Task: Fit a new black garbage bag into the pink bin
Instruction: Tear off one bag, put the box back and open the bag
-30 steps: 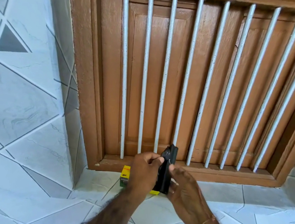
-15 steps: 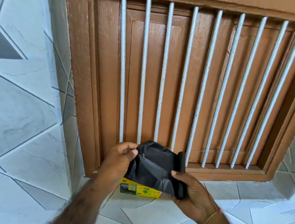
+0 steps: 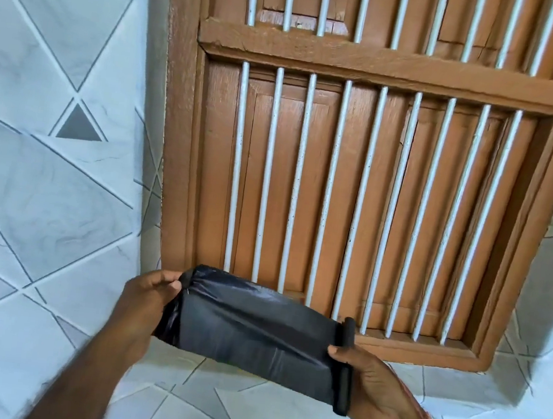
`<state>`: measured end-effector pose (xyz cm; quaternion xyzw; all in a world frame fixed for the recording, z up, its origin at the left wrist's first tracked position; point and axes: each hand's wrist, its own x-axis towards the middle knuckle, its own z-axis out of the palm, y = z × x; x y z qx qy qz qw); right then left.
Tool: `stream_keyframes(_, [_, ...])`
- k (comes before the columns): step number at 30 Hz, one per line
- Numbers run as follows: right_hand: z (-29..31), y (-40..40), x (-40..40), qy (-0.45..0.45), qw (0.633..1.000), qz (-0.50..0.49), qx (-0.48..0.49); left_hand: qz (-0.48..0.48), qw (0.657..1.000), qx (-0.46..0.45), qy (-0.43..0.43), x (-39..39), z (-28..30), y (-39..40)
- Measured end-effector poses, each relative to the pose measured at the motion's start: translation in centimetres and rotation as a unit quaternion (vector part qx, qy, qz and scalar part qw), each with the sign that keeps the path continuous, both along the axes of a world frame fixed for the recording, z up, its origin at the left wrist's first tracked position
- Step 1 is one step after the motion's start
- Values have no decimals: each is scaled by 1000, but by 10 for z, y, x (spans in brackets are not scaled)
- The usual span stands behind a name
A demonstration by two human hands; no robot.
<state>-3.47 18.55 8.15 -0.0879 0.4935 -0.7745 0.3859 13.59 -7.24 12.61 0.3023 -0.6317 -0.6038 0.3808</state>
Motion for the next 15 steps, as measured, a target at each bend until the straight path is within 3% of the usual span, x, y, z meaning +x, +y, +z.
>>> stream_keyframes(5, [-3, 40, 1, 7, 999, 27, 21, 74, 997, 27, -18, 36, -14, 26])
stream_keyframes(10, [-9, 65, 9, -8, 998, 49, 41, 184, 975, -36, -116, 67, -41, 48])
stream_keyframes(11, [-9, 68, 12, -9, 998, 57, 36, 208, 960, -57, -181, 76, -50, 44])
stream_keyframes(13, [-7, 71, 22, 13, 998, 62, 25, 261, 868, -202, -370, 91, -69, 27])
stream_keyframes(14, [-6, 70, 28, 34, 997, 68, 22, 297, 827, -276, -388, 91, -71, 26])
stream_keyframes(15, [-4, 69, 35, 60, 995, 78, 19, 303, 829, -333, -332, 81, -65, 42])
